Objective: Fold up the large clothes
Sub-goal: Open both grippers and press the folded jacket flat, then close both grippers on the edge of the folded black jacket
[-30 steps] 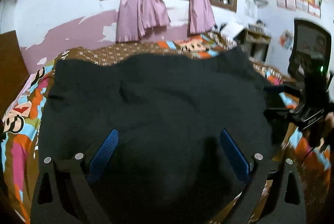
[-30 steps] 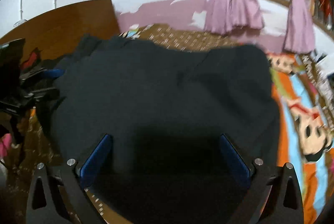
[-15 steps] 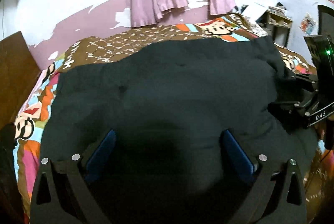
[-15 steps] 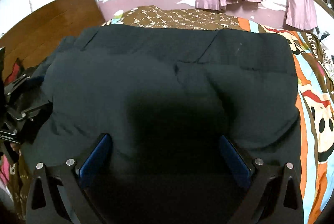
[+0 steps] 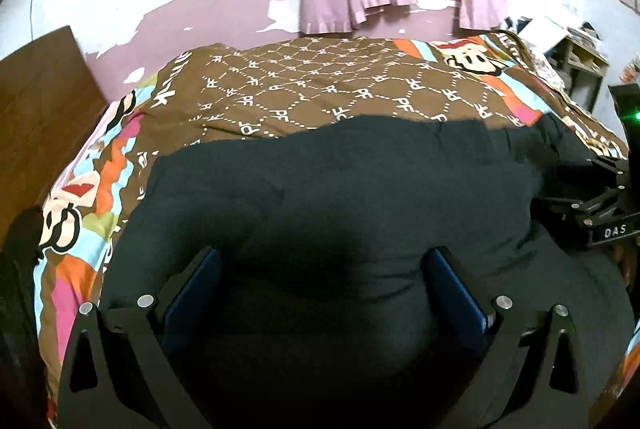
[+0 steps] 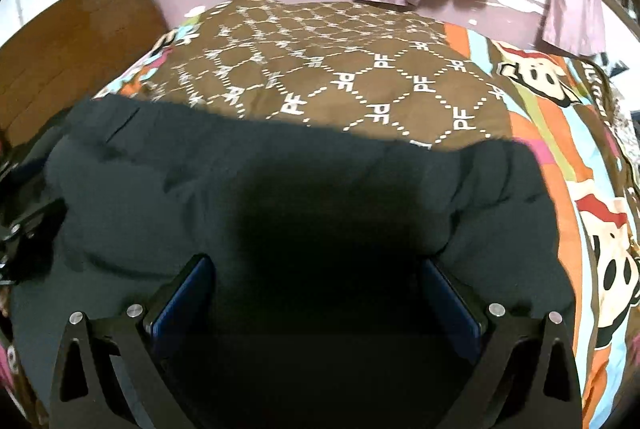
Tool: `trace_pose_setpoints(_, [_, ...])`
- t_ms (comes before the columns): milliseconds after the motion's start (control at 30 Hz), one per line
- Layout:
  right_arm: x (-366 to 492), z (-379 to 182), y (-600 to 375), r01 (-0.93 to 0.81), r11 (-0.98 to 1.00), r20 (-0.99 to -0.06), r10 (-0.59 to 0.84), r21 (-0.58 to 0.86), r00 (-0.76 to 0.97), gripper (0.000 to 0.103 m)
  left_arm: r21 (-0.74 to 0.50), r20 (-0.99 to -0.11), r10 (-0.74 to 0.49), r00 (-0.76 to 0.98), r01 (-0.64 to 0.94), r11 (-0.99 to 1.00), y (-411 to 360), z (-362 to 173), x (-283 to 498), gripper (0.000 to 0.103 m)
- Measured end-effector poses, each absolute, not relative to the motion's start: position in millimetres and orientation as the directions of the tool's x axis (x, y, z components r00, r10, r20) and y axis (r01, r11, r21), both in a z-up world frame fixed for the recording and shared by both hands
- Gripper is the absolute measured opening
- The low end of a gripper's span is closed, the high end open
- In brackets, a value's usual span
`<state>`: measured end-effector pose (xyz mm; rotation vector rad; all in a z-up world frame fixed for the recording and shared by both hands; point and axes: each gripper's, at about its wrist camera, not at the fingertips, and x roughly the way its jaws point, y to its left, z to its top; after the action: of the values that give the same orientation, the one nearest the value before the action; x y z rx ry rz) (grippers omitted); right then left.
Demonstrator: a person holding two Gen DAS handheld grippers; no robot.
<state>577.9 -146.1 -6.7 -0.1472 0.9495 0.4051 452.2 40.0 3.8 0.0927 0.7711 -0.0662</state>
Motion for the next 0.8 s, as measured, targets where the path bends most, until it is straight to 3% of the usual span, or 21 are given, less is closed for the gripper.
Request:
trace_pose_setpoints(167, [598, -18, -146, -0.378, 0.924, -0.830, 0.254, 0.057, 0.496, 0.103, 0.053, -0.716, 0.013, 0.698, 0.035, 0.998, 56, 7, 478, 0.102])
trace_pose_setpoints(467, [588, -26, -159, -0.367, 0.920, -0.792, 0.323, 0.135, 0.517, 0.103, -0.064, -0.731, -0.092, 0.677, 0.067, 0.996, 71, -11, 475, 0.102])
trace_pose_setpoints(800, [584, -27, -162, -0.371, 0.912, -0.776, 0.359, 0.174, 0.518, 0.103, -0.080, -0.719, -0.108, 0.687, 0.073, 0.994, 68, -14, 468, 0.102])
